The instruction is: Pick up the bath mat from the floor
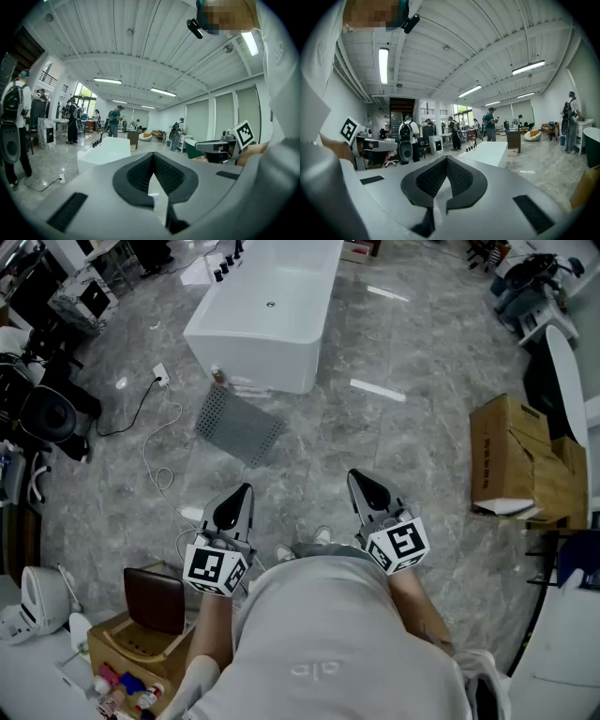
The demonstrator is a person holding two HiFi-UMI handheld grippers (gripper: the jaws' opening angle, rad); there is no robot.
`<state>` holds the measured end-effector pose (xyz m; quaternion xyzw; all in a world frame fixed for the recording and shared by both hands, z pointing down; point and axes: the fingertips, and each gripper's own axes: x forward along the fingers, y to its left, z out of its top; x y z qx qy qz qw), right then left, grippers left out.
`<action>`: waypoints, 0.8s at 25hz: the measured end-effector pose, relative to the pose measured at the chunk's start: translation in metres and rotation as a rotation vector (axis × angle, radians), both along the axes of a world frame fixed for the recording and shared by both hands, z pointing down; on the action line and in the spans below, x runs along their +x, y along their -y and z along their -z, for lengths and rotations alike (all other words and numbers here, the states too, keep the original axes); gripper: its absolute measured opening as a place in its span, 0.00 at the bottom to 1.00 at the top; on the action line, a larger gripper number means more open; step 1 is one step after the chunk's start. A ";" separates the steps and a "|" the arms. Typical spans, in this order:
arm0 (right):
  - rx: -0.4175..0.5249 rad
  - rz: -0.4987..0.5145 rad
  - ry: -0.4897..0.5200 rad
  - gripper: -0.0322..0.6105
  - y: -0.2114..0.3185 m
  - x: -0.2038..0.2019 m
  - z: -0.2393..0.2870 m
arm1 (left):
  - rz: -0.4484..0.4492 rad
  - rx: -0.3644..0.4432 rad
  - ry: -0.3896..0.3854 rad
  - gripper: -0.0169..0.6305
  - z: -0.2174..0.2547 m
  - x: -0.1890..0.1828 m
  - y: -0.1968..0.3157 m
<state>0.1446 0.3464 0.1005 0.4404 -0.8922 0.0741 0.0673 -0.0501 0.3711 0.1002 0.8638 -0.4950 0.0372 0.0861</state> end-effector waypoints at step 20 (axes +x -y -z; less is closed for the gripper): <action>0.021 -0.007 0.082 0.09 0.055 0.076 0.002 | 0.011 0.009 0.031 0.05 0.005 0.074 0.065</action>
